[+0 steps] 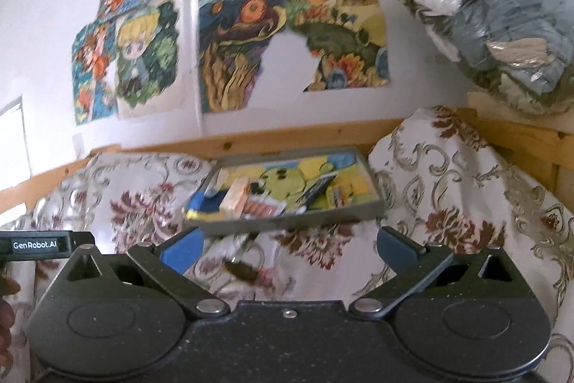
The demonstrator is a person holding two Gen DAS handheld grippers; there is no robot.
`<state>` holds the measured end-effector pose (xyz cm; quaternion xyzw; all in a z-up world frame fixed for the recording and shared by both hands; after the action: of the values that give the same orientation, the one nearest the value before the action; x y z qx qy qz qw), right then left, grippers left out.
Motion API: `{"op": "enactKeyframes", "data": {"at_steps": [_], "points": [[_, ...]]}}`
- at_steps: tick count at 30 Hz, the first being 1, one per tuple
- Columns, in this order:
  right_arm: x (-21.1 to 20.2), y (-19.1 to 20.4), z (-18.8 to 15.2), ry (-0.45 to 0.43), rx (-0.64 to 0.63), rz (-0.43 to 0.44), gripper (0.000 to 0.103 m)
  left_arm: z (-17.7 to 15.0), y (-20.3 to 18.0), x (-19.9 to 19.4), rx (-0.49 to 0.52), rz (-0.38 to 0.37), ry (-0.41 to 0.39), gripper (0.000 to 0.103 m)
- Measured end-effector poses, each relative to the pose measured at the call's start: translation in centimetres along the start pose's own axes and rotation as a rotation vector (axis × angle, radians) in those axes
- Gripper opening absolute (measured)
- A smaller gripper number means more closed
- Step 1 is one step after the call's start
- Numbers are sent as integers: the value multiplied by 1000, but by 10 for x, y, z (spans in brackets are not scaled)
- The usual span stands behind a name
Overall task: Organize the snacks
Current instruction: 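Withdraw both tools from the tray back over the snack pile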
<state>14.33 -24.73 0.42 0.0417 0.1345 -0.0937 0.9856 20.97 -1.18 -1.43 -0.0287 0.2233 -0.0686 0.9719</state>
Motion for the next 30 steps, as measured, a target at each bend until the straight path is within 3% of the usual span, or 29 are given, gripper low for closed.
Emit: {"op": "enactKeyframes", "data": {"at_steps": [4, 12, 21, 30], "points": [[1, 17, -17, 92, -46, 66, 102, -22, 8, -3, 38, 24, 92, 103], [-1, 36, -45, 213, -114, 87, 102, -45, 17, -2, 38, 46, 210, 103], [4, 46, -59, 278, -159, 107, 102, -58, 14, 14, 113, 24, 339, 103], [17, 58, -64, 306, -198, 131, 102, -50, 21, 37, 182, -4, 386, 103]]}}
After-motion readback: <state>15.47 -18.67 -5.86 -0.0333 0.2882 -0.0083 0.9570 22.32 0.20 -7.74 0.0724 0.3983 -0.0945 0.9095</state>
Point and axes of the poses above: each gripper's, at about its wrist camera, not at the fingertips, and x roughly the way its jaws point, y to its left, z to its top, the point moved 8 cm from there along x, roughly the way its jaws point, and after that the axes turned 10 degrees about -z, right-handed, at the moved point
